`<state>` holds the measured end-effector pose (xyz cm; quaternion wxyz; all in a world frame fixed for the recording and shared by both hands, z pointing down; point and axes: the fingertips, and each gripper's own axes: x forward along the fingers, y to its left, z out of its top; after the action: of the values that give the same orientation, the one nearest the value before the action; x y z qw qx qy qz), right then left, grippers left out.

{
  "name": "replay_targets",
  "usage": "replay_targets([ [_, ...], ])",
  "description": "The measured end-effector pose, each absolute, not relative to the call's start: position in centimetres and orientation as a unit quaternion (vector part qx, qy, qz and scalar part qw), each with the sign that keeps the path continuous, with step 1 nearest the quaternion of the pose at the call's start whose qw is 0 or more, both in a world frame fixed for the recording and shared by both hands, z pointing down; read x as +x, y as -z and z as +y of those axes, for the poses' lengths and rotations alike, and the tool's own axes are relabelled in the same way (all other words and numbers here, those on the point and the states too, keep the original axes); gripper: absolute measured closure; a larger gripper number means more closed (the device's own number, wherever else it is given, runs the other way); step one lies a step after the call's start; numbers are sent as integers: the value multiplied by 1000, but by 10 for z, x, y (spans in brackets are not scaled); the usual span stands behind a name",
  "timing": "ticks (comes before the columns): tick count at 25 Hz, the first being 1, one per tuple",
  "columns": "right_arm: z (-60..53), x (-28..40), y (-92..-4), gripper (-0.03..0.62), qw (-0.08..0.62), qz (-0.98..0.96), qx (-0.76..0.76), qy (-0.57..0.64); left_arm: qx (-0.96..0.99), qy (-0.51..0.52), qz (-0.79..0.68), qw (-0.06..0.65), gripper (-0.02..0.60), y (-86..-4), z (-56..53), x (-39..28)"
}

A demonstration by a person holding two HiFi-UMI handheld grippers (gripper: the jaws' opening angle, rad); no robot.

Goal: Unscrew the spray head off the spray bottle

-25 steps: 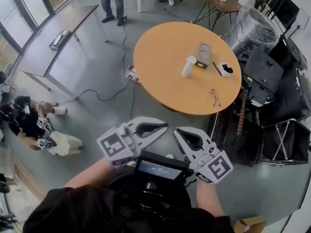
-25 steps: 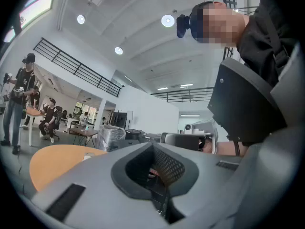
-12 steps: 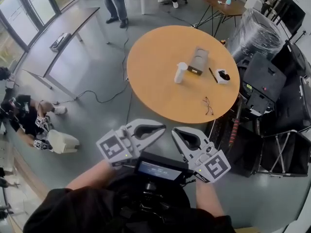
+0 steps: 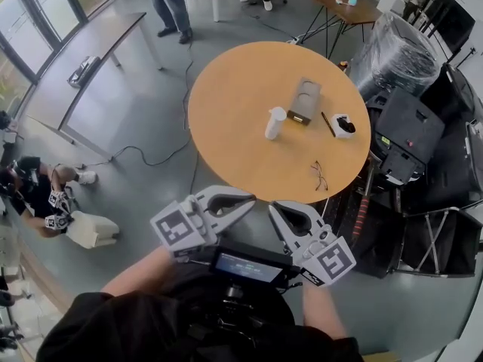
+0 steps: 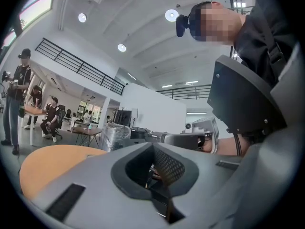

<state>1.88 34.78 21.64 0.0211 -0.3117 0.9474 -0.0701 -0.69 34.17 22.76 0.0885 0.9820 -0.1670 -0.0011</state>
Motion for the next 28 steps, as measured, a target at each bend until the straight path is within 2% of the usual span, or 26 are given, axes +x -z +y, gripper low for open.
replay_targets([
  [8, 231, -2, -227, 577, 26, 929, -364, 61, 988, -5, -137, 66, 555, -237, 223, -31],
  [17, 115, -26, -253, 577, 6, 904, -422, 71, 992, -14, -103, 78, 555, -262, 103, -60],
  [28, 33, 5, -308, 577, 8, 870, -490, 48, 993, 11, -95, 64, 552, -338, 27, -43],
])
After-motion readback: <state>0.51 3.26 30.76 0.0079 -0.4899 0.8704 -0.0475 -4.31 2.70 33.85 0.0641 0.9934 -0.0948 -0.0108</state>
